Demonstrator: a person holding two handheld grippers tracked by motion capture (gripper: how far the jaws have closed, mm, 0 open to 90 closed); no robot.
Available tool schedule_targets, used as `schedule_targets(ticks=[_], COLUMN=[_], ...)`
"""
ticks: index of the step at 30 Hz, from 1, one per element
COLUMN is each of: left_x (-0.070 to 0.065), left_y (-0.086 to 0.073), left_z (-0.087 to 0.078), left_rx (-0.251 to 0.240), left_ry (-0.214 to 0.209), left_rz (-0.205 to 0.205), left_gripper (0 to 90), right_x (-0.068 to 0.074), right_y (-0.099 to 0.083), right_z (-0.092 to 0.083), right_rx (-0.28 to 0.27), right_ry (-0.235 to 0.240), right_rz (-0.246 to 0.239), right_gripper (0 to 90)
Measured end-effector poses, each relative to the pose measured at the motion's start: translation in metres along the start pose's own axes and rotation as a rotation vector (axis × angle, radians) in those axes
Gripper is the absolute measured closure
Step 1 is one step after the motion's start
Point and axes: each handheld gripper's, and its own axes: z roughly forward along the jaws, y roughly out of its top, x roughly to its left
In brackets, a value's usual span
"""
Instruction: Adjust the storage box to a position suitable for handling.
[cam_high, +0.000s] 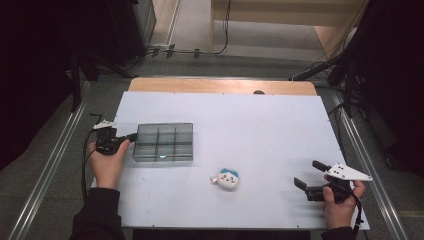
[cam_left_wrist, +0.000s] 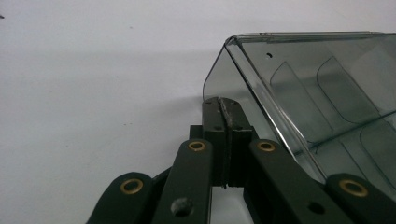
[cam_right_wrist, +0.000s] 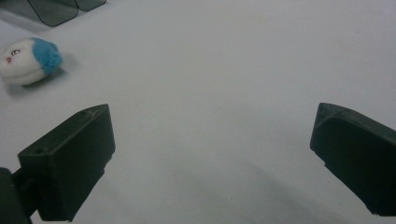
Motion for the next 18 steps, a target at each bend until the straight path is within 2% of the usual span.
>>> schedule_targets(ticks=[8,18], left_x=[-0.0011,-0.0032], left_y=[0.0001,0.0005], left_z=[0.0007,0.0023], left_rx=[-0.002,-0.006], left_ry=[-0.006,0.014], left_rz=[-0.009,0.006], left_gripper=[90.0,90.0], right_x=[-0.0002,0.0003], right_y=[-0.0001,0.0000], right_z=[0.0000,0.0002], right_rx=[-0.001,0.003], right_ry=[0.000,-0.001], right_rz=[0.000,0.001], right_gripper=[0.0,0.0])
